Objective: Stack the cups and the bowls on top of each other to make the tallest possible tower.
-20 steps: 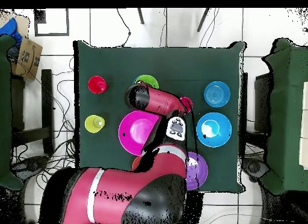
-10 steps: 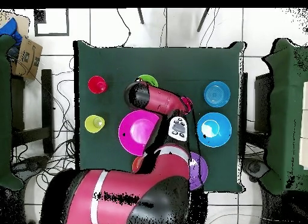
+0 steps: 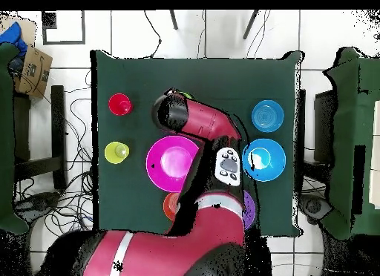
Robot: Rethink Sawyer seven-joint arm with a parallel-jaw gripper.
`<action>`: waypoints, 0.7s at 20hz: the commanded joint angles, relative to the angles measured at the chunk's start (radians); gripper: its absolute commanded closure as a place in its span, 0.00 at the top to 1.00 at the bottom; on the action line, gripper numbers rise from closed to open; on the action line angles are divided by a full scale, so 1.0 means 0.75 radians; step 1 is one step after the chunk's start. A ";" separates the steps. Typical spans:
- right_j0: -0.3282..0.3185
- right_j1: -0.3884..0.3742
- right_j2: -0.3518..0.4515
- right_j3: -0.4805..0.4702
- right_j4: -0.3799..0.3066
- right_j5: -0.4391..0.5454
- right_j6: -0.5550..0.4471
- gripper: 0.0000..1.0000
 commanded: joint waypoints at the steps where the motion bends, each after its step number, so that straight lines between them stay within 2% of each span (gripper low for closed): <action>1: -0.002 -0.242 0.099 0.143 -0.089 0.238 -0.037 0.00; 8: -0.037 -0.349 0.097 0.261 -0.135 0.270 -0.101 0.00; 14: -0.105 -0.384 0.141 0.377 -0.217 0.164 -0.177 0.00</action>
